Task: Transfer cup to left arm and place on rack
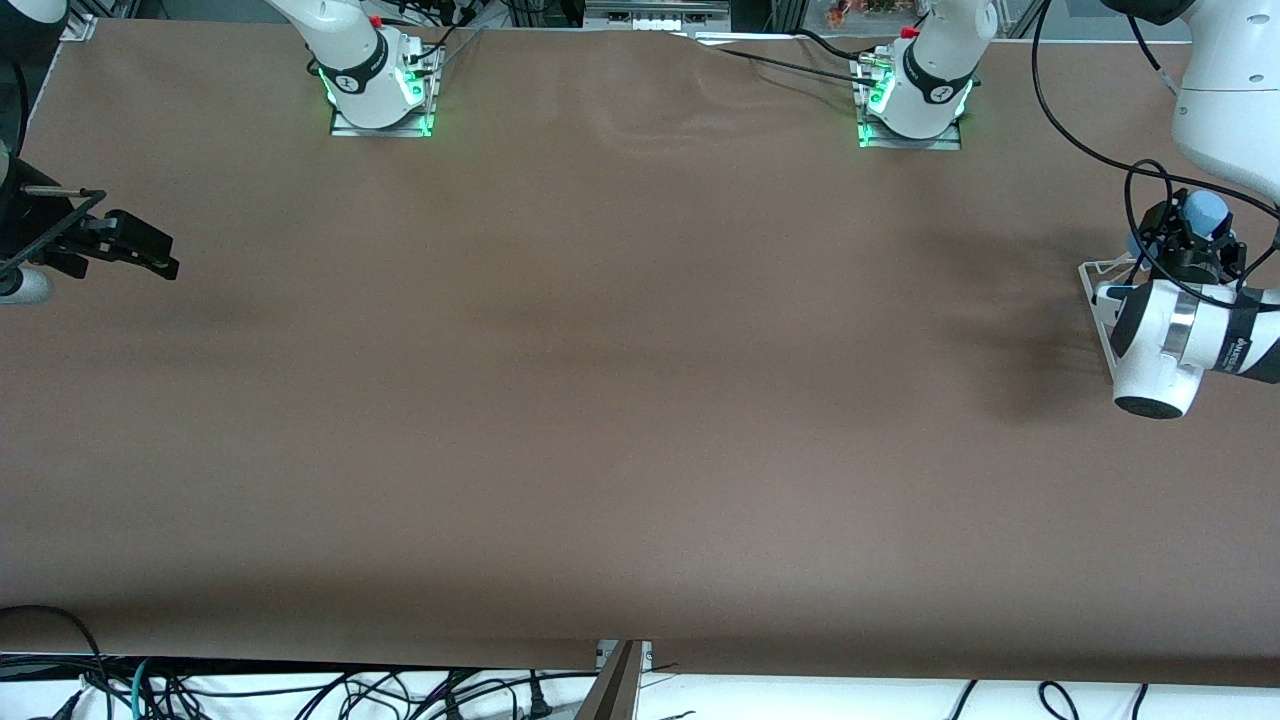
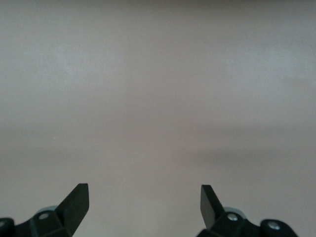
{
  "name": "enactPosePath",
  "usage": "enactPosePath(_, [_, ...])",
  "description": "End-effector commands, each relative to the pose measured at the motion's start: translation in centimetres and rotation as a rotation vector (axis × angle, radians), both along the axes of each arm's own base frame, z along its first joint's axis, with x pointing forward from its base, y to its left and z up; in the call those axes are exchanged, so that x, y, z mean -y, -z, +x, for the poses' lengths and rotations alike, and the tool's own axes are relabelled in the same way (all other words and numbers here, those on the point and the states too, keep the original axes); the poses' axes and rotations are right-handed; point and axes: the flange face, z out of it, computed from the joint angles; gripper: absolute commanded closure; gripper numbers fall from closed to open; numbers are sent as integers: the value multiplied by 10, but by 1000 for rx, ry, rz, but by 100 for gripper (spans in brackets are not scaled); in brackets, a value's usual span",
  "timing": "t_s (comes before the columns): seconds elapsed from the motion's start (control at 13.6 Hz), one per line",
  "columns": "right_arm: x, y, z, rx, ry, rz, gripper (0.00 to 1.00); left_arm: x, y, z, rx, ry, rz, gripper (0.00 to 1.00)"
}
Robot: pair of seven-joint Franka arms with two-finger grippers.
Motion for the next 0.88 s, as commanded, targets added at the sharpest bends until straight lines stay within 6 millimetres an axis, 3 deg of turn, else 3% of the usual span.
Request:
enactPosePath(0.0, [1, -5, 0, 3, -16, -12, 0, -5, -7, 10, 13, 15, 27, 0])
enactPosePath(0.15, [2, -4, 0, 1, -15, -12, 0, -4, -20, 19, 31, 9, 29, 0])
enactPosePath(0.37, [2, -4, 0, 1, -15, -12, 0, 3, -78, 51, 143, -70, 31, 0])
enactPosePath(0.66, [7, -4, 0, 1, -9, -13, 0, 44, -171, 97, 445, -161, -119, 0])
enactPosePath(0.81, [7, -4, 0, 1, -9, -13, 0, 93, -218, 121, 584, -99, -108, 0])
